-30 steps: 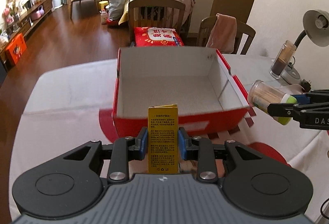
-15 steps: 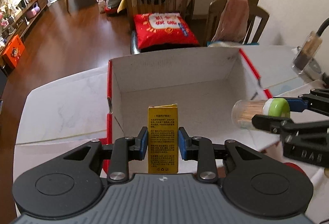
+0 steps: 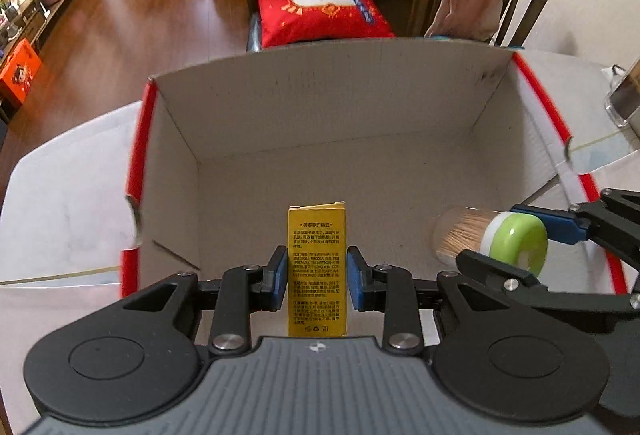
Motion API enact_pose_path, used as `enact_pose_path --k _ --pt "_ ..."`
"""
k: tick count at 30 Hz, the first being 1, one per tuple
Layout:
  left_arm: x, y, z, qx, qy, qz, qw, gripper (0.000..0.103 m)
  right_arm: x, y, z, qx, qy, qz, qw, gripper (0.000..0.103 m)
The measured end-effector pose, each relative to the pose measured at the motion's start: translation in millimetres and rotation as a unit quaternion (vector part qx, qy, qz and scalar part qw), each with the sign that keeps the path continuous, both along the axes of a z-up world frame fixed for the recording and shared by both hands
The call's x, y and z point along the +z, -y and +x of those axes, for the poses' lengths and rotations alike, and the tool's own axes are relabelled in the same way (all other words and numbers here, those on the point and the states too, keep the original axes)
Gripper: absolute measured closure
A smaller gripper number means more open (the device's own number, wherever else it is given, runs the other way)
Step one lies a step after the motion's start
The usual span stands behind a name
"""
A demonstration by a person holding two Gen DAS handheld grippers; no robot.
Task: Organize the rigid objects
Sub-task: 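Open the left tool releasing the yellow box while the right tool releases the jar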
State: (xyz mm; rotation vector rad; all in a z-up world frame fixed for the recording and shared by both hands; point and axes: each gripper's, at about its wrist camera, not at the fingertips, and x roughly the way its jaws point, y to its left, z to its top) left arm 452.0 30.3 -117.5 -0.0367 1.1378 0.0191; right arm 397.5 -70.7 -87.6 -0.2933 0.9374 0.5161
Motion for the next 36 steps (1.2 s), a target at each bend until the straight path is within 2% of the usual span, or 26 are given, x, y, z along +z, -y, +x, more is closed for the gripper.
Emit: enact_pose_path --k 9,18,19,20,21,22,29,36 --pt "-27 4 13 0.004 -0.045 -0.001 0.999 0.073 -3 -4 -7 0.01 -0.018 -0.01 1.0 0.058" --pt "-31 3 14 0.01 -0.051 -0.004 0.9987 0.072 1 -3 -14 0.007 -0.028 -0.013 0.999 0.057" --pt "-29 2 12 0.012 -0.049 -0.006 0.9987 0.071 3 -3 -13 0.007 -0.027 -0.012 1.0 0.054" --pt "-28 1 11 0.013 -0.047 -0.008 0.9988 0.06 6 -3 -14 0.007 -0.025 -0.012 1.0 0.047" --pt "-25 1 11 0.016 -0.042 -0.011 0.9989 0.045 9 -2 -15 0.007 -0.021 -0.012 1.0 0.043" --pt "-22 1 8 0.018 -0.037 -0.007 0.9991 0.043 12 -2 -14 0.007 -0.016 -0.01 1.0 0.04" --pt "12 -2 -16 0.017 0.01 -0.019 0.9996 0.042 42 12 -30 -0.001 -0.004 0.012 1.0 0.04" --pt "47 -2 -47 0.014 0.042 -0.016 0.9989 0.042 72 24 -55 -0.009 0.01 0.027 1.0 0.039"
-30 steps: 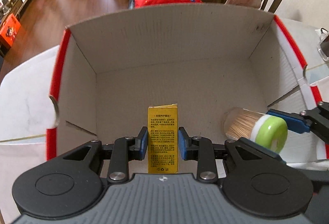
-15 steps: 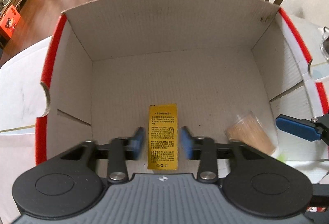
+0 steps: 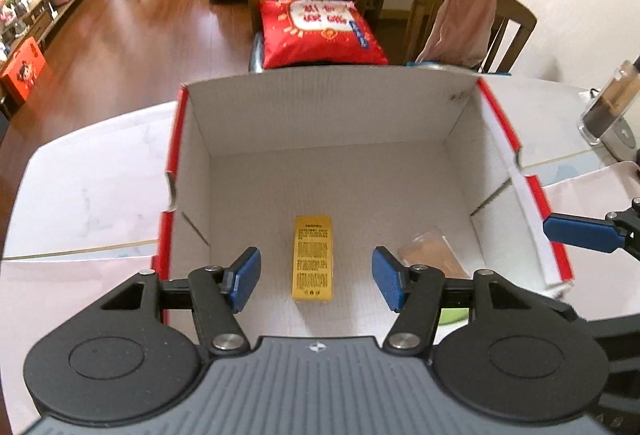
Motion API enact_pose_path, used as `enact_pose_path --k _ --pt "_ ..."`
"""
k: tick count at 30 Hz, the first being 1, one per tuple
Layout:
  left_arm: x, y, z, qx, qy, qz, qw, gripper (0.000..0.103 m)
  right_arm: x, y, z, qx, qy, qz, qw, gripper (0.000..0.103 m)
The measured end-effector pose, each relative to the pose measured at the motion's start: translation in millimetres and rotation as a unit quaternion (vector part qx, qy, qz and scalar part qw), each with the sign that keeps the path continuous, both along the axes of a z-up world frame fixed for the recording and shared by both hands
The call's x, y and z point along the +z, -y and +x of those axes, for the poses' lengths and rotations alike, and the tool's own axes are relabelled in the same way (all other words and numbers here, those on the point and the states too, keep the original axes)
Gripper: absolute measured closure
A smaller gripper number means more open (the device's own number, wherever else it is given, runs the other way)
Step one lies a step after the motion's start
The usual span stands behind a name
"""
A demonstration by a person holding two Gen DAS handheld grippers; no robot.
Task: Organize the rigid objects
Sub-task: 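Open the left tool releasing the yellow box while the right tool releases the jar, then move both tools back over the pile of items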
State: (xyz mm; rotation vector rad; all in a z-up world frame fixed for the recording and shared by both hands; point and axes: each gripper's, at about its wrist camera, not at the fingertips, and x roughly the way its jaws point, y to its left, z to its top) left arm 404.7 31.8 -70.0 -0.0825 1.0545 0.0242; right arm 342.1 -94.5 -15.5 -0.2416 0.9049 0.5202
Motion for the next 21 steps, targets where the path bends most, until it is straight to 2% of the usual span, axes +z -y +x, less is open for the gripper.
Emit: enact_pose_path --k 10,21 --pt "52 7 -62 -0.009 0.05 0.0 0.9987 0.043 37 19 -45 -0.015 0.017 0.026 0.999 0.033" --pt "75 2 -136 -0.017 0.082 -0.006 0.9965 0.042 46 24 -93 -0.011 0.021 0.049 0.999 0.029"
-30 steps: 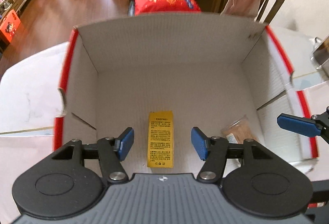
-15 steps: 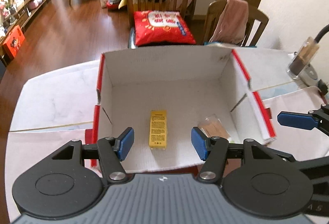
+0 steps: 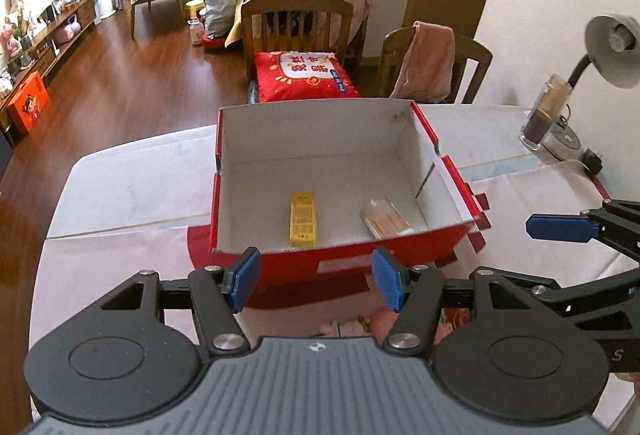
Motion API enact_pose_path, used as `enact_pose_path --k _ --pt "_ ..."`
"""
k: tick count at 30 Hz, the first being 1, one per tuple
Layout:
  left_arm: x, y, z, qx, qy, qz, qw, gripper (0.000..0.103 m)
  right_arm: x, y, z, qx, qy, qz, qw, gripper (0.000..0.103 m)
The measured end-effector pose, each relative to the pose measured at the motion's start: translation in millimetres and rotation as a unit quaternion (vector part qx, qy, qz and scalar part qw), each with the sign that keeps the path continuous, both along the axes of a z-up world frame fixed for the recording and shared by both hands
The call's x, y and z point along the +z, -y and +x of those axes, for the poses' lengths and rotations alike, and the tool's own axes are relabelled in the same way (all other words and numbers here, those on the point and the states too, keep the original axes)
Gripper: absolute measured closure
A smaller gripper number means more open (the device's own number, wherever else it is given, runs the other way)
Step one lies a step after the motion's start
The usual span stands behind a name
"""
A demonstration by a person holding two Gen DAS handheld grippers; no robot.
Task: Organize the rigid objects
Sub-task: 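Move both tools back over the pile of items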
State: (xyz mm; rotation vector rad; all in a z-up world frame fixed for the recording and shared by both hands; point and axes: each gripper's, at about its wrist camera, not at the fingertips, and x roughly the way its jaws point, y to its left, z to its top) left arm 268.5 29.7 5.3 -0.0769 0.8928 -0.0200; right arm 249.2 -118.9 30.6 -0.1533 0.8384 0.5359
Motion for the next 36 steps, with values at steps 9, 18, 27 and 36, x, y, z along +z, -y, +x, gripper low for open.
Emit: enact_pose_path --k 9,18,27,36 --pt "5 -5 -48 0.0 0.016 -0.005 0.9999 0.042 4 3 -37 0.006 0.016 0.023 1.0 0.022" --pt "-1 -4 -92 0.0 0.039 0.002 0.9992 0.024 -8 7 -73 0.009 0.033 0.032 0.999 0.016" --pt "-29 2 -118 0.008 0.042 0.005 0.9991 0.023 -40 9 -100 0.02 0.027 0.02 0.999 0.015" --pt "-79 6 -129 0.023 0.003 -0.005 0.9997 0.023 -78 7 -116 0.031 0.001 0.002 1.0 0.015"
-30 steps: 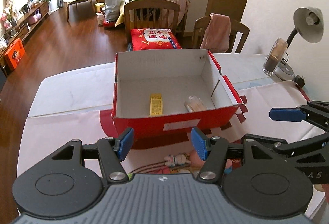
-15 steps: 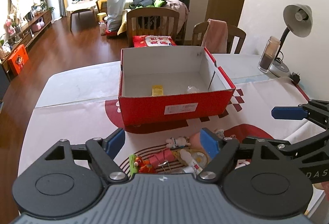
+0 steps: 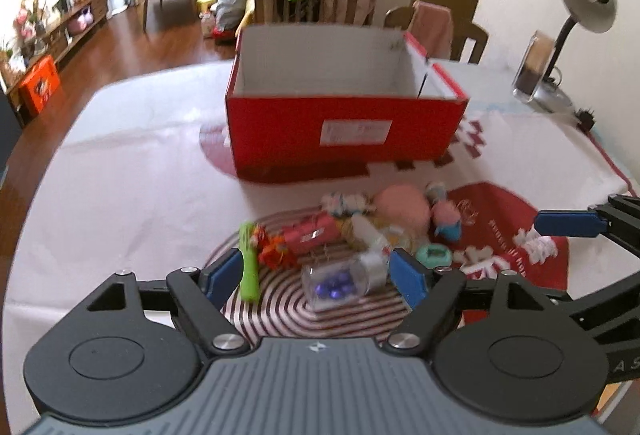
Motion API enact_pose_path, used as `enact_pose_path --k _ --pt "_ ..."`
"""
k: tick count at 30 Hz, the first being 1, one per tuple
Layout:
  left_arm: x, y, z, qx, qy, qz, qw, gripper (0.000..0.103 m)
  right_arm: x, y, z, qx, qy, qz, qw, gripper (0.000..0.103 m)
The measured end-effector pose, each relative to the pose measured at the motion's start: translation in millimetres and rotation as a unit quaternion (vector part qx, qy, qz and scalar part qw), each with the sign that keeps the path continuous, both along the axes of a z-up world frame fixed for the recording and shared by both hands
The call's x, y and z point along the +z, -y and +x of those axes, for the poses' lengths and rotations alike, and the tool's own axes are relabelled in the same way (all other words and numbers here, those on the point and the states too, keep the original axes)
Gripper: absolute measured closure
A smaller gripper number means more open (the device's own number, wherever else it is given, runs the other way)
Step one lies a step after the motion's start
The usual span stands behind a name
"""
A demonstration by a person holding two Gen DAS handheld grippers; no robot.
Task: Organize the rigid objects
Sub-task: 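Move both tools back over the pile of items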
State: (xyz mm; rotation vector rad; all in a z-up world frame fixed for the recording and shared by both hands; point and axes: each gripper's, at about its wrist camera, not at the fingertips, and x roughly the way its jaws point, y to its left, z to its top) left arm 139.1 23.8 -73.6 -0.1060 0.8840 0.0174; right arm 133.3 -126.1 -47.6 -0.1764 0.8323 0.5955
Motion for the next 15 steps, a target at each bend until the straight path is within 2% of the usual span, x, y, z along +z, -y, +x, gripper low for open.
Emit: enact_pose_path --k 9,15 --pt "-49 -30 10 0.045 -0.038 -0.005 0.9982 0.023 -37 -6 2 0.011 -0.026 -0.023 0.999 0.022" --pt "-74 -47 21 0.077 -0.058 0.017 0.9952 0.023 -56 -14 8 0.024 -0.039 -0.036 0.998 0.031"
